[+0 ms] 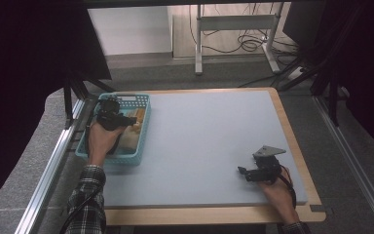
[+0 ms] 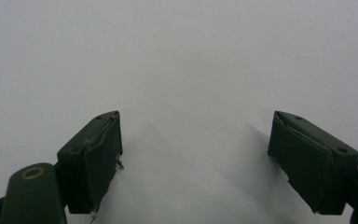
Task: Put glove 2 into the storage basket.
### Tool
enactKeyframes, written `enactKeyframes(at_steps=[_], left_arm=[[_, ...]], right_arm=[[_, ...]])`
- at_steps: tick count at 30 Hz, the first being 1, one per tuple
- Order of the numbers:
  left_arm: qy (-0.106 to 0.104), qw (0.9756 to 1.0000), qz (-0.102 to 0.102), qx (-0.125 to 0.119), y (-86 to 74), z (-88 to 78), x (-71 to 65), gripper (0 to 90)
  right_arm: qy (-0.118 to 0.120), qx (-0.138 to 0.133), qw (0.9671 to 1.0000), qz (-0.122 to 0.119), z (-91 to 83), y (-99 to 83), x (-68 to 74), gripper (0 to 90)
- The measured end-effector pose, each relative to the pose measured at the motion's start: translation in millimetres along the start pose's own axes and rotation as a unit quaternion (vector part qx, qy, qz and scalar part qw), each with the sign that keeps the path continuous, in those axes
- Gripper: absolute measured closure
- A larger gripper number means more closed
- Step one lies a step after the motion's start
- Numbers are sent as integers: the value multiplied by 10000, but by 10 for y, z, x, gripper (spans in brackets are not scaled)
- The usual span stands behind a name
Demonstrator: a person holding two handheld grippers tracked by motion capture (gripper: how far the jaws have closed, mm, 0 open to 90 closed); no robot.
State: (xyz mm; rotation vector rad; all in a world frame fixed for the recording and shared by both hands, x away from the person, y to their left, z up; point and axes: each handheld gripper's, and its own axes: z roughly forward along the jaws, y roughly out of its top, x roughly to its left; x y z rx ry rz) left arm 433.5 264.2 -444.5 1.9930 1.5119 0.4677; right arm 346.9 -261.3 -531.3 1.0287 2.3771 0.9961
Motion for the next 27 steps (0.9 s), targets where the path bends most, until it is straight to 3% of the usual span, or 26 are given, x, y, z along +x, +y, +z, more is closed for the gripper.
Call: enactKeyframes(at_steps=[18, 27], left_arm=[[-117, 9997, 149, -147, -65, -174, -4, 80], [-199, 9989, 364, -206, -70, -263, -98, 63]], right_arm=[[-1, 0, 10000, -1, 0, 0, 1, 170], [-2, 1, 10000, -1, 0, 0, 0, 170]])
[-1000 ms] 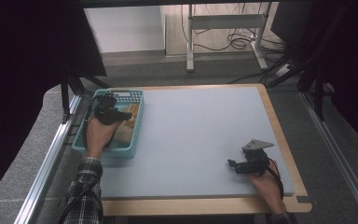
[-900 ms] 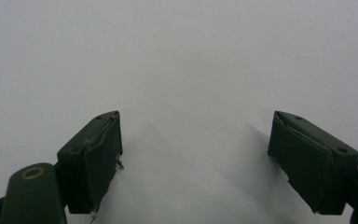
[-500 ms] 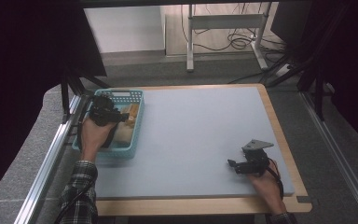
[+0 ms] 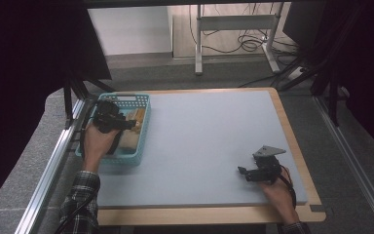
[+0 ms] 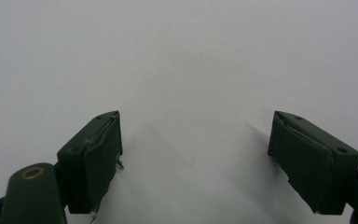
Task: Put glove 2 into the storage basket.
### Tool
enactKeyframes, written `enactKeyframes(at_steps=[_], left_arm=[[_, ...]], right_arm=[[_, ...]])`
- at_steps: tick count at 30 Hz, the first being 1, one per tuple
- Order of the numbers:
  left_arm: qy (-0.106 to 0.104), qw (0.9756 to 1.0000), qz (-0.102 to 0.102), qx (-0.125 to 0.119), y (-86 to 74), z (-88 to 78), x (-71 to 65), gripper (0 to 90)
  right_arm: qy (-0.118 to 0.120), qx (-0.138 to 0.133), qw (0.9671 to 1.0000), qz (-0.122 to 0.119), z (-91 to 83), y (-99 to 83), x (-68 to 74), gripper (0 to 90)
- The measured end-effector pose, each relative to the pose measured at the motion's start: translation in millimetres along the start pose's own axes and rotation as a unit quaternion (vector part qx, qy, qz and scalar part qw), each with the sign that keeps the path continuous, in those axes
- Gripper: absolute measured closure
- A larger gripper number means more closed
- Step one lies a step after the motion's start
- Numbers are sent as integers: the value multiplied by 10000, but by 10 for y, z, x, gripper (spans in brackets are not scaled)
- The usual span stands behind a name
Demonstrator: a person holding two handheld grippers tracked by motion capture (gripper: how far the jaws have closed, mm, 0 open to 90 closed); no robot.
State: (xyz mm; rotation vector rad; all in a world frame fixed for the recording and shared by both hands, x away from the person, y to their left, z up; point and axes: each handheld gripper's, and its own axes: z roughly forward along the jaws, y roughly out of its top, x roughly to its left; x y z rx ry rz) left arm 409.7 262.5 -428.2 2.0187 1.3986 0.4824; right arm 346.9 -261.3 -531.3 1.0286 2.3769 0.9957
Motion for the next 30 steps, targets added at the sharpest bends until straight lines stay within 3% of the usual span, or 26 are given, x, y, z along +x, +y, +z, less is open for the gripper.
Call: enactKeyframes(at_steps=[6, 19, 30], left_arm=[[-64, 9998, 176, -79, 7, -54, -95, 51], [-248, 9992, 272, -151, -57, -149, -199, 47], [-338, 9979, 468, -290, -79, -235, -343, 47]], right_arm=[[0, 0, 10000, -2, 0, 0, 0, 170], [1, -1, 10000, 1, 0, 0, 0, 170], [-1, 0, 10000, 0, 0, 0, 0, 170]])
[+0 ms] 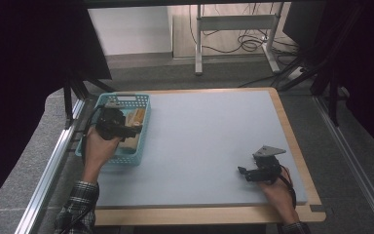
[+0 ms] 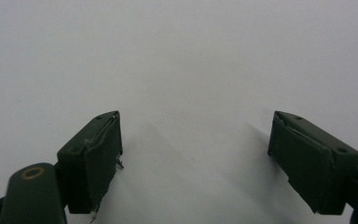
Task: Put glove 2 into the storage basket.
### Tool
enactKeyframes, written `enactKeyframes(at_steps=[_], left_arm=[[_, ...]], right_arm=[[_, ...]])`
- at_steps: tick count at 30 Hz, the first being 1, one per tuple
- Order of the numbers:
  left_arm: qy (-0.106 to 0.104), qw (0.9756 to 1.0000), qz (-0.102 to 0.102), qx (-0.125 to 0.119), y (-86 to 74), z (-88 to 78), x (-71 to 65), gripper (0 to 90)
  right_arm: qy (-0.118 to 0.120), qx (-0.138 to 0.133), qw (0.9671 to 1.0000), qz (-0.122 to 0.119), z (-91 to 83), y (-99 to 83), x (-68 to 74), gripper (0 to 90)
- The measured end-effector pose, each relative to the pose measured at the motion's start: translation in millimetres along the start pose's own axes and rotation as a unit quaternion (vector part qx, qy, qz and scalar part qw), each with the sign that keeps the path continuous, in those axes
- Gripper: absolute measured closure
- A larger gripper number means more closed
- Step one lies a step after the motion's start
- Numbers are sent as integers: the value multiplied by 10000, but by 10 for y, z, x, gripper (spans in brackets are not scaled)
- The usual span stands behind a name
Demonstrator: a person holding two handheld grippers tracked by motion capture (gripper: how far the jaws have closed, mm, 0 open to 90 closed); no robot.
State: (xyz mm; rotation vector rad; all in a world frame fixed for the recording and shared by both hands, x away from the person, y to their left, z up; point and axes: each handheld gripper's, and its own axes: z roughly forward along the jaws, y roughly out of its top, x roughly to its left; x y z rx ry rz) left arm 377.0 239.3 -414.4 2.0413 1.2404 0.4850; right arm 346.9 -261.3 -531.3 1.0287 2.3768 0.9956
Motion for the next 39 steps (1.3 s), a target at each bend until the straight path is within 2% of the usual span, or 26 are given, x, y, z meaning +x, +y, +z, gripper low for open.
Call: enactKeyframes(at_steps=[9, 15, 30, 39], left_arm=[[-125, 9998, 139, -84, -37, -2, -167, 47], [-246, 9995, 143, -157, -64, 17, -238, 47], [-533, 9978, 313, -241, -107, 132, -487, 47], [-729, 9964, 323, -270, -176, 225, -594, 46]], right_arm=[[1, -1, 10000, -3, 0, 1, 0, 170], [1, 2, 10000, -2, 0, 2, 0, 170], [-2, 1, 10000, -5, 1, 2, 0, 170], [-1, 2, 10000, -5, 1, 2, 1, 170]])
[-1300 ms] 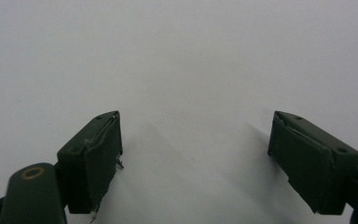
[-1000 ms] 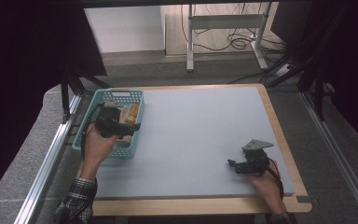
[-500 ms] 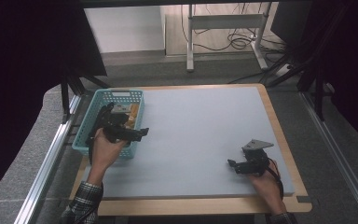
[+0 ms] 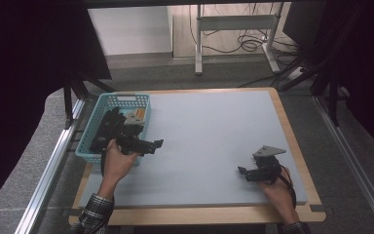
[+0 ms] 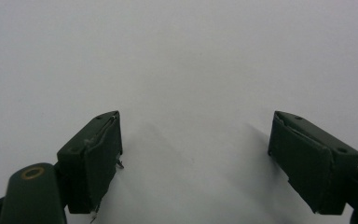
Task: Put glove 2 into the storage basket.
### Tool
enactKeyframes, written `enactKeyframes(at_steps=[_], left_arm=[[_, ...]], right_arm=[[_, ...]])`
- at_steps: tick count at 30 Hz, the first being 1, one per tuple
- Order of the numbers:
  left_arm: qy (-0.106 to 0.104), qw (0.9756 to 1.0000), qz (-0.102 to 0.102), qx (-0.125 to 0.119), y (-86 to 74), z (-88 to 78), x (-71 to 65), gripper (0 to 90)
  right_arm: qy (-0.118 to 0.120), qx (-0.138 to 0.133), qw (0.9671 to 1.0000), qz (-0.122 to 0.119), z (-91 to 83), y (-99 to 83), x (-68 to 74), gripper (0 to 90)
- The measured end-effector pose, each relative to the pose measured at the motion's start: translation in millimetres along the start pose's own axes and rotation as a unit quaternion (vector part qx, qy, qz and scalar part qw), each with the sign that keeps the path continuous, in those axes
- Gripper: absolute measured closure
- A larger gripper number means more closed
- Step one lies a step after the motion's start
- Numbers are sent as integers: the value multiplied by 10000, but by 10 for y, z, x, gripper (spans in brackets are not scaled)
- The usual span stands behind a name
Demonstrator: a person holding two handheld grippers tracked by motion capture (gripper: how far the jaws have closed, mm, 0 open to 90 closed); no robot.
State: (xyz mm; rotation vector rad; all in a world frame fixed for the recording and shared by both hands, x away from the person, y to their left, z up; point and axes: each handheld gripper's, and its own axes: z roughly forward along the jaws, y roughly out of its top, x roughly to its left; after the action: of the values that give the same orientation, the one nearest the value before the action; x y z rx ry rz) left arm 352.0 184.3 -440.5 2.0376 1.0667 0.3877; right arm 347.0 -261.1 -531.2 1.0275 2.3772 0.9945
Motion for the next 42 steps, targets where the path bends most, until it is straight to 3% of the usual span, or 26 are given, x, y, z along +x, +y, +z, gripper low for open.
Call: enactKeyframes(at_steps=[8, 25, 42], left_arm=[[-94, 9999, 26, -34, -47, 69, -83, 46], [-540, 9984, 151, -10, -189, 259, -306, 18], [-705, 9957, 584, 151, -335, 456, -628, 0]], right_arm=[[1, 3, 10000, -5, -1, 0, -1, 170], [-1, -4, 10000, -6, 0, 1, -1, 170], [-2, -3, 10000, -8, 0, 1, 0, 170]])
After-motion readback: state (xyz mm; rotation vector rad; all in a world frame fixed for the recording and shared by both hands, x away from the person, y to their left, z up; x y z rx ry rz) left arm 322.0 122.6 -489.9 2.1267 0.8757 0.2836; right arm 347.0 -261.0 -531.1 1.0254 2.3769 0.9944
